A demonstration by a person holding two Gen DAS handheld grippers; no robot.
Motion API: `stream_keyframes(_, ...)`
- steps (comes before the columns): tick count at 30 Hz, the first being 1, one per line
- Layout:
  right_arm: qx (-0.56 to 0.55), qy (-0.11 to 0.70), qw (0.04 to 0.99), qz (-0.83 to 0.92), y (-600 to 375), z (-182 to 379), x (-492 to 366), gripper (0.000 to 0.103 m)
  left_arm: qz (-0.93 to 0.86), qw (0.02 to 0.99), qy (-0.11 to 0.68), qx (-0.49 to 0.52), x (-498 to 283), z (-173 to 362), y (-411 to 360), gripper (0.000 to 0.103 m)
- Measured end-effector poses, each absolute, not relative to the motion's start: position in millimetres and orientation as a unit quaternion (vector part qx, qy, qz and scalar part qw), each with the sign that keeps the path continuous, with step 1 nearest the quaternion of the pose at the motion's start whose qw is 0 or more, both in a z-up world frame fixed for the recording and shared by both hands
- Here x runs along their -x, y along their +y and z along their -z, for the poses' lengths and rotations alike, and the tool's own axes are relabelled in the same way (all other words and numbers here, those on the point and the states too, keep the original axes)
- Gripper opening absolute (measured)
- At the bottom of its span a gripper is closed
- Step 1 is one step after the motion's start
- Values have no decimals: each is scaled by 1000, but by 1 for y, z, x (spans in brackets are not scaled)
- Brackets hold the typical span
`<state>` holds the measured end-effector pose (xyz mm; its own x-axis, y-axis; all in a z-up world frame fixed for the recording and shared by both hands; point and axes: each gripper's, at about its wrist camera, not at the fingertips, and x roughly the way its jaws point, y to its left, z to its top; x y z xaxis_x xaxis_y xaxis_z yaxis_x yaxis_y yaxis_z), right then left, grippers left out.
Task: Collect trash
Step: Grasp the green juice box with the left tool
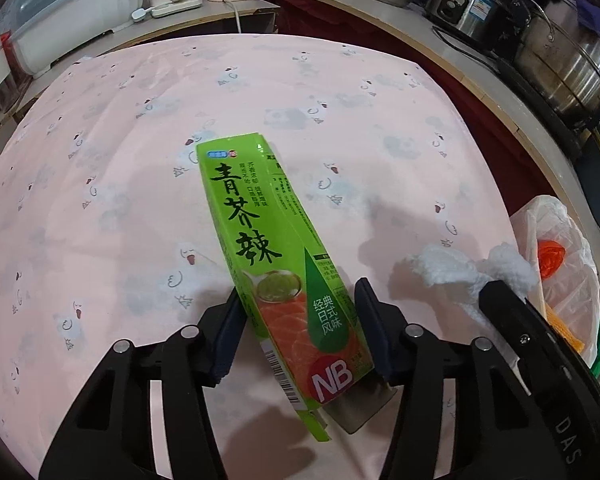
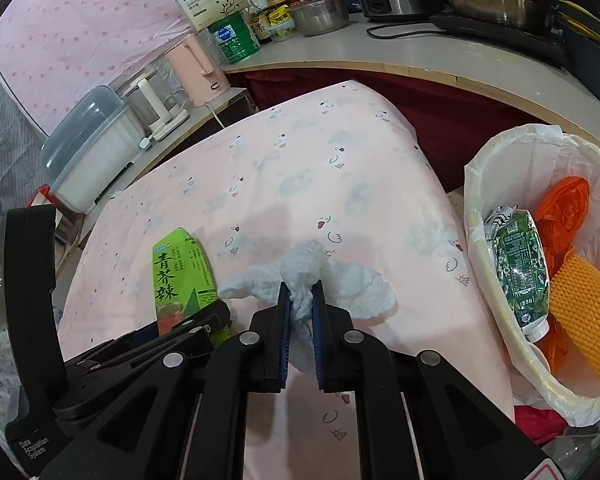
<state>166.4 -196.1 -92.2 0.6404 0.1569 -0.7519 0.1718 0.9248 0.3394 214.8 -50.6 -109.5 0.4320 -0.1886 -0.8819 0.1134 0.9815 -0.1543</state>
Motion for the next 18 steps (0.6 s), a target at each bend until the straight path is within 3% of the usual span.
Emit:
stream_keyframes(2,-197,421,886,7,-200,90,-163,10,99,847,521,29,-211,106,-57,42)
stream_keyframes(3,-198,419,886,9,-202,89,-162,10,102,849,518,23,-209,104,-60,35)
stream_keyframes(4,-200,417,887,11,-204,88,-159,10,107,849,517,18,-207,102,-64,20)
stream_keyframes(5,-203,415,887,13,-207,87,-157,10,112,848,518,14,-205,100,-67,17)
stream_keyframes(18,-222,382,897,32,-234,65,-127,10,157,861,483,-35,-166,68,-105,17)
